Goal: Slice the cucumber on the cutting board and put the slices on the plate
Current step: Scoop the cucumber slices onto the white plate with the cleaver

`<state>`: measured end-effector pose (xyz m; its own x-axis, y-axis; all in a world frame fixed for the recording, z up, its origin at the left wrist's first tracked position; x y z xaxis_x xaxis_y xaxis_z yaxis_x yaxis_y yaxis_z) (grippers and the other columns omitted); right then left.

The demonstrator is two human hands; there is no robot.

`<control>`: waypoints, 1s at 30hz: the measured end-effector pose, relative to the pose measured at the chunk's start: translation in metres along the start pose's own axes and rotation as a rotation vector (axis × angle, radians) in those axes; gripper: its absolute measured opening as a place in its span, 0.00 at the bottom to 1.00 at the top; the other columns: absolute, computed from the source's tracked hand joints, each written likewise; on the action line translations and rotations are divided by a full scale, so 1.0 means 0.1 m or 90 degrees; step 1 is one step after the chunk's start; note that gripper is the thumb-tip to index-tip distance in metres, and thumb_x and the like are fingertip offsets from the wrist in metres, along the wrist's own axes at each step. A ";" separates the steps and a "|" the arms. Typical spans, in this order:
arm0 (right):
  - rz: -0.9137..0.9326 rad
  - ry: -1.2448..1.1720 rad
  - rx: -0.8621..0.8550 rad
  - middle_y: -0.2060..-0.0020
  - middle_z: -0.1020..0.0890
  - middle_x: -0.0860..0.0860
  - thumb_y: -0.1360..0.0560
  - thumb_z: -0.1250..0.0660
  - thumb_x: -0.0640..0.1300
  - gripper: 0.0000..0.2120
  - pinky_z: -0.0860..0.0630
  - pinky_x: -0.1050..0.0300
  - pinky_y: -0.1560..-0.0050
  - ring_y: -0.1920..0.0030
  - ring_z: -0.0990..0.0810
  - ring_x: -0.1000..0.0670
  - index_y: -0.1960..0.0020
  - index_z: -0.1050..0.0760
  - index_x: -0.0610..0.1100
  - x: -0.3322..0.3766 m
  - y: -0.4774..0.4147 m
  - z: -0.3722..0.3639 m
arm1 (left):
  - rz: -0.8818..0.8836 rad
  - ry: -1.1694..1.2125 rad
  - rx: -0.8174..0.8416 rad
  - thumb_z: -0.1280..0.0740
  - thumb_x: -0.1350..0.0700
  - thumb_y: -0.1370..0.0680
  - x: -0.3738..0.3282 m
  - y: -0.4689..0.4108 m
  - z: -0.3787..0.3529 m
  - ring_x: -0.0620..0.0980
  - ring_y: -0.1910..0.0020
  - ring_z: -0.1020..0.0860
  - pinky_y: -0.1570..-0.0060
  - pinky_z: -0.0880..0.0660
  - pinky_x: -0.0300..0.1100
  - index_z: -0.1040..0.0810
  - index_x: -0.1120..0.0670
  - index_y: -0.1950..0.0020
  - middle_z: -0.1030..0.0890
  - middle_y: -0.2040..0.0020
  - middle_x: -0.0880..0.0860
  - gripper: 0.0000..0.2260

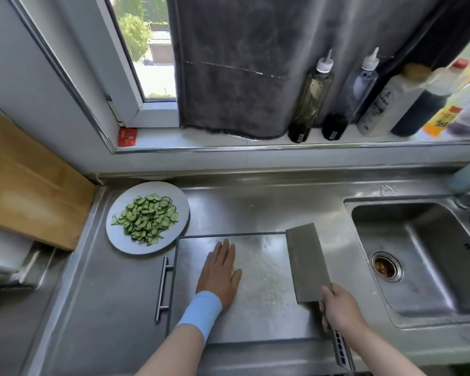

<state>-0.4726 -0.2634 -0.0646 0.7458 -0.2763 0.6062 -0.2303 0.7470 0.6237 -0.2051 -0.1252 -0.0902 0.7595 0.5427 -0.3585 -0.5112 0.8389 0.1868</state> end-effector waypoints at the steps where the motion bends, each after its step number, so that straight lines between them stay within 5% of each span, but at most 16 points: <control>1: -0.003 0.006 -0.006 0.71 0.26 0.42 0.15 0.45 0.43 0.15 0.31 0.51 0.72 0.79 0.28 0.44 0.57 0.31 0.37 -0.08 0.02 0.01 | -0.005 -0.037 0.028 0.53 0.46 0.17 -0.04 0.03 -0.09 0.48 0.23 0.63 0.25 0.63 0.45 0.59 0.51 0.21 0.63 0.22 0.48 0.28; 4: -0.003 0.016 0.006 0.73 0.25 0.43 0.15 0.45 0.44 0.15 0.28 0.48 0.71 0.79 0.27 0.43 0.57 0.31 0.36 -0.25 0.09 -0.10 | -0.020 -0.061 0.058 0.56 0.46 0.18 -0.19 0.20 -0.25 0.46 0.24 0.66 0.27 0.66 0.44 0.62 0.52 0.21 0.66 0.23 0.48 0.27; 7: 0.004 0.020 0.047 0.72 0.22 0.42 0.16 0.44 0.46 0.15 0.26 0.49 0.70 0.78 0.25 0.43 0.57 0.30 0.38 -0.26 0.18 -0.33 | 0.006 0.065 -0.015 0.52 0.50 0.16 -0.16 0.42 -0.20 0.42 0.23 0.60 0.25 0.60 0.41 0.58 0.49 0.21 0.63 0.22 0.44 0.26; 12: 0.014 0.024 0.119 0.67 0.17 0.41 0.15 0.44 0.47 0.15 0.21 0.48 0.67 0.75 0.22 0.44 0.54 0.26 0.40 -0.17 0.36 -0.87 | 0.271 0.151 -0.190 0.48 0.56 0.17 0.66 0.82 0.23 0.45 0.23 0.50 0.27 0.59 0.35 0.48 0.53 0.21 0.49 0.21 0.47 0.24; 21: 0.032 0.040 0.177 0.66 0.15 0.44 0.15 0.44 0.49 0.11 0.20 0.54 0.64 0.71 0.17 0.41 0.48 0.24 0.47 0.21 0.76 -1.82 | 0.100 0.001 -0.003 0.56 0.42 0.19 0.62 0.60 -0.01 0.47 0.25 0.68 0.25 0.64 0.46 0.66 0.55 0.22 0.67 0.23 0.51 0.32; 25: 0.020 0.035 0.198 0.66 0.15 0.42 0.15 0.44 0.48 0.14 0.22 0.54 0.66 0.73 0.19 0.42 0.52 0.25 0.41 0.31 0.84 -2.05 | 0.058 0.006 0.040 0.67 0.39 0.27 0.43 0.54 -0.11 0.47 0.26 0.69 0.26 0.66 0.46 0.66 0.56 0.23 0.68 0.24 0.51 0.36; 30: 0.036 -0.015 0.248 0.69 0.20 0.43 0.15 0.46 0.46 0.16 0.25 0.55 0.68 0.75 0.23 0.45 0.54 0.26 0.40 0.41 0.91 -2.13 | 0.017 0.042 0.023 0.67 0.40 0.27 0.41 0.58 0.02 0.43 0.26 0.68 0.27 0.69 0.47 0.62 0.54 0.22 0.66 0.24 0.48 0.35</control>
<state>-0.3297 -0.0782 -0.0878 0.7121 -0.2582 0.6528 -0.4937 0.4768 0.7272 -0.2028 -0.0544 -0.0919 0.7176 0.5618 -0.4117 -0.5153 0.8259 0.2288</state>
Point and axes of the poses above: each hand's wrist, its own y-axis away from the middle knuckle, its own z-axis out of the back of the hand, x = y × z, the point moved 9 cm from there along -y, towards the middle knuckle
